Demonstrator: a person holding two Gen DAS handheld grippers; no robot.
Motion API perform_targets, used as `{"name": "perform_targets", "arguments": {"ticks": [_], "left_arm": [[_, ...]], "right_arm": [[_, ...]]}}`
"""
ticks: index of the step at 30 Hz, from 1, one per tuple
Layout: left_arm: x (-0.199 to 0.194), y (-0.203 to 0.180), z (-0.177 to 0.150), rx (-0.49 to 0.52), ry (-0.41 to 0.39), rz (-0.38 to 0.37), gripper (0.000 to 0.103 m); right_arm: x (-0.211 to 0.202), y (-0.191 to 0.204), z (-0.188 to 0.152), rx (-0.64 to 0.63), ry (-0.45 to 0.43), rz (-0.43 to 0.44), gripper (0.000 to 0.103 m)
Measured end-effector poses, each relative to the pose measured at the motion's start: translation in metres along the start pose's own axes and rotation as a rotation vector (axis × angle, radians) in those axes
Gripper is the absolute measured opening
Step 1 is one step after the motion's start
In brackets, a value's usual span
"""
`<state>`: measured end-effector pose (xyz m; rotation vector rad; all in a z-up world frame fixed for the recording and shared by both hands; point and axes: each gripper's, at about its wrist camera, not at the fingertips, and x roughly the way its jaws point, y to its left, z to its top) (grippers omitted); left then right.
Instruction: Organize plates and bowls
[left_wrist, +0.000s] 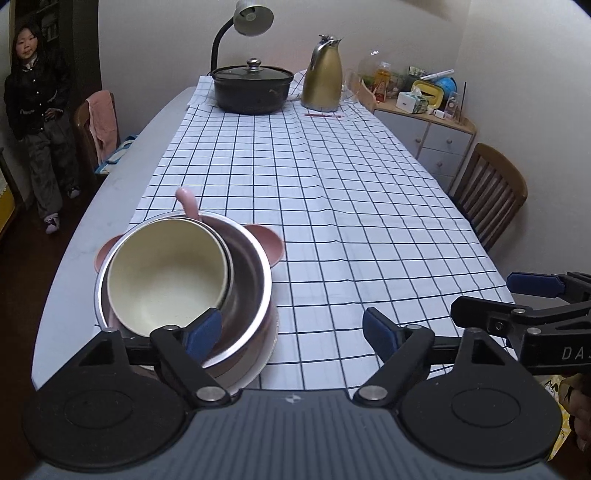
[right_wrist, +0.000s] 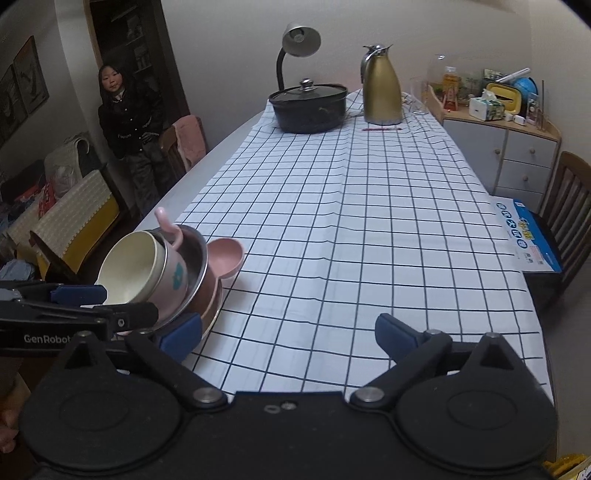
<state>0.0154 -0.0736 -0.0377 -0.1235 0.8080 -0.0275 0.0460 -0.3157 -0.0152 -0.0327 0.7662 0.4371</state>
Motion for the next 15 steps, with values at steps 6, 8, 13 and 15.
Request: {"name": "perform_targets", "arguments": {"ticks": [6, 8, 13, 15], "left_arm": [[-0.003, -0.02, -0.003, 0.033, -0.021, -0.038, 0.1], [-0.002, -0.031, -0.005, 0.046, -0.021, -0.052, 0.1], [0.003, -0.051, -0.01, 0.074, -0.001, -0.084, 0.1], [0.005, -0.059, -0.012, 0.093, 0.004, -0.093, 0.1]], "right_arm": [[-0.015, -0.011, -0.007, 0.019, -0.028, -0.033, 0.103], [-0.02, -0.019, -0.012, 0.045, -0.029, -0.048, 0.103], [-0.03, -0.041, -0.028, 0.111, -0.025, -0.107, 0.103], [-0.035, -0.047, -0.034, 0.12, -0.031, -0.128, 0.103]]}}
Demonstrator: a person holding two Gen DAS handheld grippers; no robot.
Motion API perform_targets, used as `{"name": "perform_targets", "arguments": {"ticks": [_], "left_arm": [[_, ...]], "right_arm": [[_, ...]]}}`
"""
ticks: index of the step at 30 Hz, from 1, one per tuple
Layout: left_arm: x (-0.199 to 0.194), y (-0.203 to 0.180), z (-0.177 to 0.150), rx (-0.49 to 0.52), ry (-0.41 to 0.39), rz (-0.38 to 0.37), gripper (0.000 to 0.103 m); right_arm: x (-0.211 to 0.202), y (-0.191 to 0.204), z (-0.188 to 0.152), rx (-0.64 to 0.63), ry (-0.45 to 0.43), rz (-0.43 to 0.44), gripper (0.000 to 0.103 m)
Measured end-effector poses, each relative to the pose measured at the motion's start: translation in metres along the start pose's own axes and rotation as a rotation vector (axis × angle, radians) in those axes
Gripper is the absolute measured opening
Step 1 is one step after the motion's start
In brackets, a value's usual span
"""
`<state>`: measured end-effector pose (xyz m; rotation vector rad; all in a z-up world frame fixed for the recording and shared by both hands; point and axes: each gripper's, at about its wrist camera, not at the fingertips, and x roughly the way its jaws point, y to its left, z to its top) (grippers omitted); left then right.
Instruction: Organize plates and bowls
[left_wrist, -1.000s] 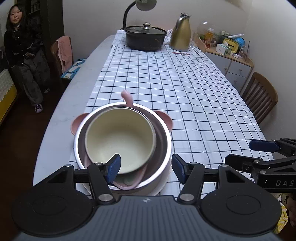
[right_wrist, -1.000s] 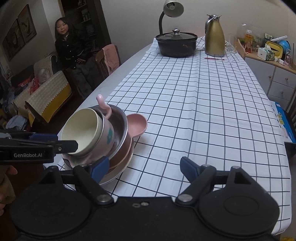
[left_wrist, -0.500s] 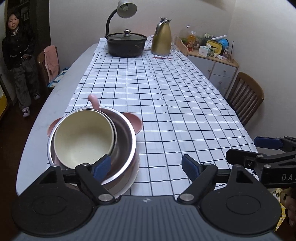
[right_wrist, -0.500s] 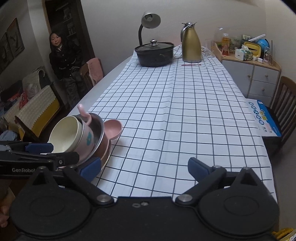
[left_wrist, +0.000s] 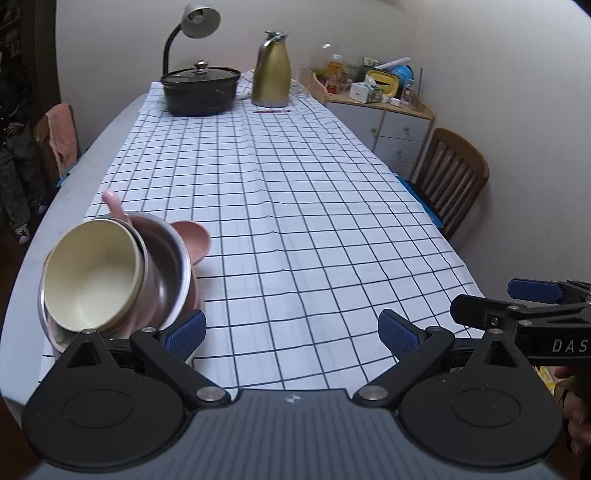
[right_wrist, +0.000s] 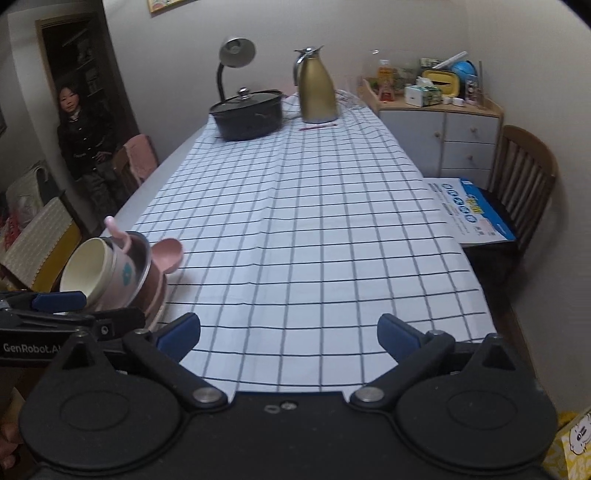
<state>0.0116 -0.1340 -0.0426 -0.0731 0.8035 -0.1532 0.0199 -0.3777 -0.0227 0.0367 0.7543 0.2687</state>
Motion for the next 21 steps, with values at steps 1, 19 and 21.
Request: {"name": "perform_targets", "arguments": {"ticks": [1, 19, 21], "left_arm": [[0.001, -0.004, 0.0, 0.017, 0.0, 0.004, 0.1], [0.001, -0.016, 0.008, 0.067, -0.024, 0.042, 0.1], [0.003, -0.014, 0.009, 0.057, -0.015, 0.037, 0.1]], "right_arm": [[-0.001, -0.004, -0.002, 0.008, 0.0, -0.01, 0.103], [-0.011, -0.018, -0.008, 0.05, -0.017, -0.058, 0.103], [-0.011, -0.018, -0.008, 0.05, -0.017, -0.058, 0.103]]}}
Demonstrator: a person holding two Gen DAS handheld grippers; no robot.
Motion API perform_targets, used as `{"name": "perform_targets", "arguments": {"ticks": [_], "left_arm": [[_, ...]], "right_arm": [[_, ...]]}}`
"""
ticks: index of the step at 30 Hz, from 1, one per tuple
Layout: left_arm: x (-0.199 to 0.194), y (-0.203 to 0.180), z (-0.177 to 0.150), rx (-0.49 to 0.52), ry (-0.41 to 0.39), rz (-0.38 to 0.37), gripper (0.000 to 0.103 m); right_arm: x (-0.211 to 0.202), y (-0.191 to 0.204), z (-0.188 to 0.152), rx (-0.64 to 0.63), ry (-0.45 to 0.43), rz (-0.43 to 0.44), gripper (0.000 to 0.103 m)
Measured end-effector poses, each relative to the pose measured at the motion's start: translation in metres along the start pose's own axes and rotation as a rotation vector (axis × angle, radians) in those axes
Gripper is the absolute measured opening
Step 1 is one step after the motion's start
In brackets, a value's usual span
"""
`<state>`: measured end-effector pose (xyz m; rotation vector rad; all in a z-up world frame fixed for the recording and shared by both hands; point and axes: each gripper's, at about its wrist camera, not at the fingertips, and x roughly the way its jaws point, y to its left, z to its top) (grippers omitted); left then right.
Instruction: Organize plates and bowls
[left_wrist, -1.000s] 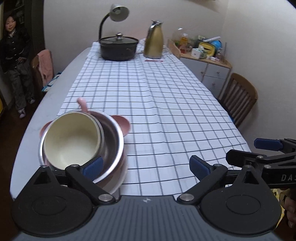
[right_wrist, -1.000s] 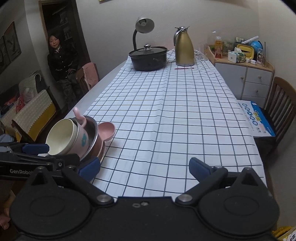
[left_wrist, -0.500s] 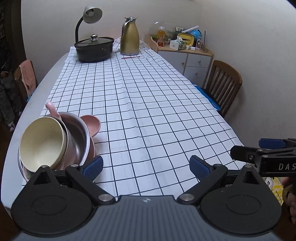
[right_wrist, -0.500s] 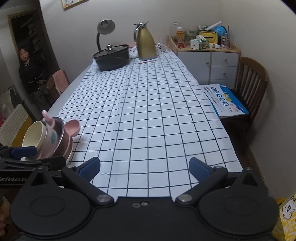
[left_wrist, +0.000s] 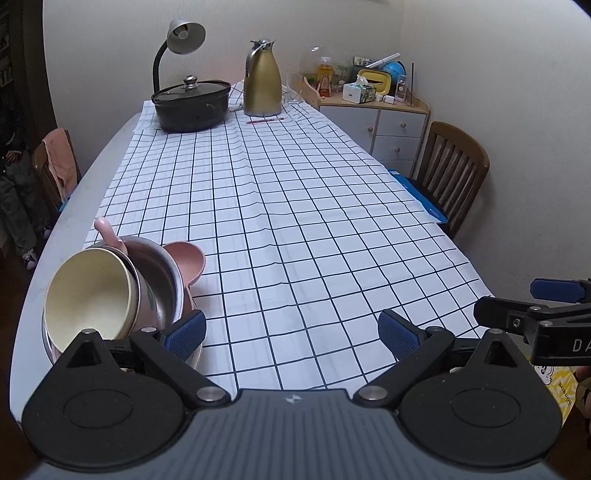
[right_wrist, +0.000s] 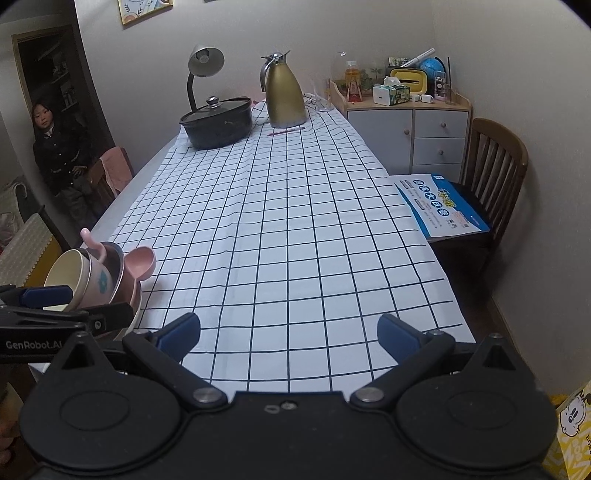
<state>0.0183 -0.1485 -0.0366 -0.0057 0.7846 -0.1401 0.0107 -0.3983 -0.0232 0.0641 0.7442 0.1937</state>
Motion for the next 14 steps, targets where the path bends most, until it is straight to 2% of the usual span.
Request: {"name": "perform_targets", "arguments": {"ticks": [7, 14], "left_arm": [[0.006, 0.002, 0.003, -0.02, 0.008, 0.025, 0.1], [0.017, 0.002, 0.008, -0.018, -0.011, 0.0, 0.1]], "right_arm": [[-0.002, -0.001, 0.001, -0.002, -0.002, -0.004, 0.103], [0.005, -0.005, 0.0, 0.012, 0.033, -0.011, 0.103]]}}
